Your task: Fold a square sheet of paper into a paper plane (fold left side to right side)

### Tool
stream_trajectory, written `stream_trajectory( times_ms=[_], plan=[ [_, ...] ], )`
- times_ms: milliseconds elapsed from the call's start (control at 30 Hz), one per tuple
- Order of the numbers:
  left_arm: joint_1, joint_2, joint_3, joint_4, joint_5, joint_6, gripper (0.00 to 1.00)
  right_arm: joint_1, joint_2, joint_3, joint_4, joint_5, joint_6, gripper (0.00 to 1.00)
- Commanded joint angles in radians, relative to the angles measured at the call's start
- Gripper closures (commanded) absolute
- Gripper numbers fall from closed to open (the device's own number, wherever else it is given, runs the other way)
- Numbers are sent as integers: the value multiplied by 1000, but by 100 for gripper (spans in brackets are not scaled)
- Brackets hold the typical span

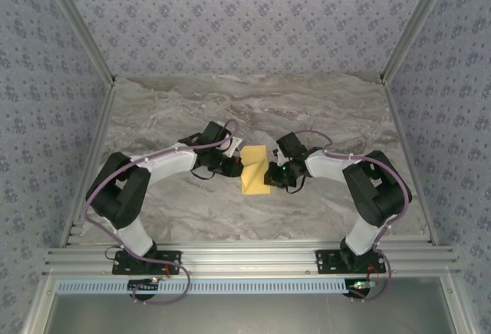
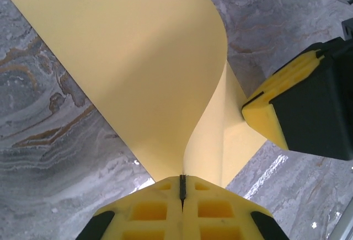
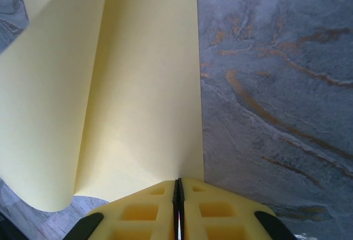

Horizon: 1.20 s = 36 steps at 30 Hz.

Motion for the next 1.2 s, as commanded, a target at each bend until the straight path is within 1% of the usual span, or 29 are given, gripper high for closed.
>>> stream_trajectory(
  times_ms=[0, 100, 467, 1167],
  plan=[
    [12, 29, 40, -16, 27, 35, 100, 10, 19, 7, -82, 42, -20, 87],
    [18, 48, 56, -14, 30, 37, 100, 11, 21, 8, -82, 40, -52, 87],
    [22, 116, 93, -22, 44, 55, 100, 14, 28, 10, -89, 37, -65, 87],
    [22, 174, 108, -17, 31, 56, 100, 20, 36, 19, -105, 39, -74, 86]
  ],
)
